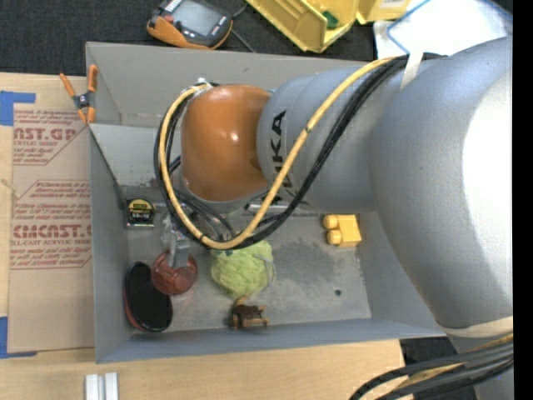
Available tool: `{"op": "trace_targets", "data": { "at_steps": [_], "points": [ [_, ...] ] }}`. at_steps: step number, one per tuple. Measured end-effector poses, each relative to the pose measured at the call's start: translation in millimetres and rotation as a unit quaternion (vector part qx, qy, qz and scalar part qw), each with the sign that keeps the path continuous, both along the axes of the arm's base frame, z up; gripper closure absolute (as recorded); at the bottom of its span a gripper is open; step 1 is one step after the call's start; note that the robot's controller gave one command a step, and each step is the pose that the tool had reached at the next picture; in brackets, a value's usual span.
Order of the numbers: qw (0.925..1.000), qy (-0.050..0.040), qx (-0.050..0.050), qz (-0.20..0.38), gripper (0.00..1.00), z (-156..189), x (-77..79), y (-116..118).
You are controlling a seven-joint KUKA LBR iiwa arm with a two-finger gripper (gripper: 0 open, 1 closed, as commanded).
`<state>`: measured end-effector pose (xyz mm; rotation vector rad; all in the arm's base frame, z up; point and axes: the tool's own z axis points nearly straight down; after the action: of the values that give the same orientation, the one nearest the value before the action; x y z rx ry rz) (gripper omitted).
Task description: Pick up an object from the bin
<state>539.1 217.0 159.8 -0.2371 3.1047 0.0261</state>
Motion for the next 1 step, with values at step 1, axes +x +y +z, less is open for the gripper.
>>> {"op": "trace_targets", "data": {
  "at_steps": [1],
  "points": [
    [0.9987,0.0082,-0.004,0.051,1.0,10.2,-28.3,-17.4]
  ]
}}
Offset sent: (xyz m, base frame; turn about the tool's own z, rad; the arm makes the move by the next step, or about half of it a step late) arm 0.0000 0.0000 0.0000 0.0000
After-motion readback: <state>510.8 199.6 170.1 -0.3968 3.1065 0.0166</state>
